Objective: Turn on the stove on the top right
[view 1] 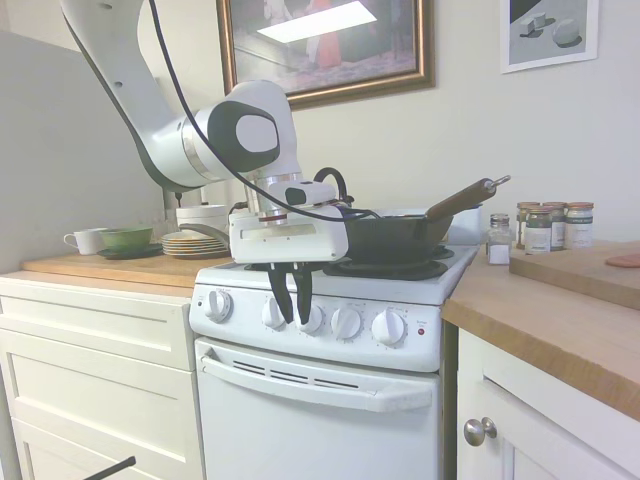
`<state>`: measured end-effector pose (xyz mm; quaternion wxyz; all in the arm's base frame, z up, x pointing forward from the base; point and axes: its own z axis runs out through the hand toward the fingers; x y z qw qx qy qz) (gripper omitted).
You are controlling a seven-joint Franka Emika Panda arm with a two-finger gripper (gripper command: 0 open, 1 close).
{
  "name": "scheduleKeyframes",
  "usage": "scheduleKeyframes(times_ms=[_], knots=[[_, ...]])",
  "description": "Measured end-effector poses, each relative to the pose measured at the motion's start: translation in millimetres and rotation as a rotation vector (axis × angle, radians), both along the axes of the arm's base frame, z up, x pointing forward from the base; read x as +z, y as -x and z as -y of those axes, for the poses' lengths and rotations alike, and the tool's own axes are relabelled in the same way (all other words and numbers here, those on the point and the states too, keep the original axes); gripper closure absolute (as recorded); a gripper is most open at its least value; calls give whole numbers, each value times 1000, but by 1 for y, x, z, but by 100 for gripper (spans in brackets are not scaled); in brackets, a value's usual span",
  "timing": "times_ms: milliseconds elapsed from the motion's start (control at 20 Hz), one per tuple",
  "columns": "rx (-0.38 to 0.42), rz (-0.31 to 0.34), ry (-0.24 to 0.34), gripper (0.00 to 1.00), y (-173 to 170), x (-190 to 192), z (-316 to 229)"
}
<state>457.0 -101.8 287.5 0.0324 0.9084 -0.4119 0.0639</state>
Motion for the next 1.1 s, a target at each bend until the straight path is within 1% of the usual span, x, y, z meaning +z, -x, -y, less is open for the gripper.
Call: scheduleKeyframes(times_ms=[600, 1100], knots=[[-11, 30, -5, 0, 20, 16, 0], [-4, 64, -9, 0, 53, 23, -10]])
